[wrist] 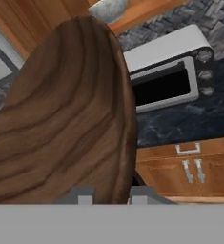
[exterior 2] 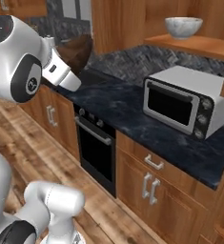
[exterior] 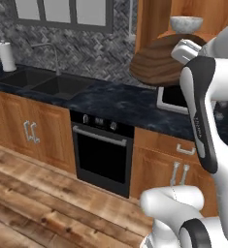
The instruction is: Pick up the bowls from the cabinet and place each bowl in front of a stool on the dining counter.
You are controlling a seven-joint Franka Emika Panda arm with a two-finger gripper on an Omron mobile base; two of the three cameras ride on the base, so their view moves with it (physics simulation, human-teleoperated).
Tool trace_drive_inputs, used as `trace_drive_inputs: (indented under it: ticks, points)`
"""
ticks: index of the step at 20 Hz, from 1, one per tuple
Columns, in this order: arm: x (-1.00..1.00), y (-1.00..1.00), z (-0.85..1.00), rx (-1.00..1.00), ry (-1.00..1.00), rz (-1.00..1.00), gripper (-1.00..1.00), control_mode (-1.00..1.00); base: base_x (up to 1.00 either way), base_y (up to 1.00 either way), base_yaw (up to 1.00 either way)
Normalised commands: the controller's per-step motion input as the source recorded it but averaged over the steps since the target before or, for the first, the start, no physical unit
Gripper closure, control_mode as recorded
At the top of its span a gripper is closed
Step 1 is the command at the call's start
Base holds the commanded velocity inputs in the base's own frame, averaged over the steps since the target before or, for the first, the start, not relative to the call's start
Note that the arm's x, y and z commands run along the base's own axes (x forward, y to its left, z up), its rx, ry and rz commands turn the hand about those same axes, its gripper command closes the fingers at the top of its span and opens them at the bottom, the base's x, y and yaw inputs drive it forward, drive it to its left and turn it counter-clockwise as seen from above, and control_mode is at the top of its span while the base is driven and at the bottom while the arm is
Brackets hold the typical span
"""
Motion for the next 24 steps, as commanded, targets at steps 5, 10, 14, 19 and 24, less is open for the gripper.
trace_drive_inputs:
  ticks: [5, 10, 14, 19, 24]
  points:
    - [0.00, 0.00, 0.00, 0.00, 0.00, 0.00, 1.00, 1.00, -0.33, 0.02, 0.35]
    - [0.00, 0.00, 0.00, 0.00, 0.00, 0.00, 1.00, 1.00, -0.36, 0.01, 0.39]
    - [0.00, 0.00, 0.00, 0.00, 0.00, 0.00, 1.00, 1.00, -0.27, 0.05, 0.37]
    - [0.00, 0.00, 0.00, 0.00, 0.00, 0.00, 1.00, 1.00, -0.19, 0.07, 0.37]
    - [0.00, 0.00, 0.00, 0.00, 0.00, 0.00, 1.00, 1.00, -0.59, 0.05, 0.35]
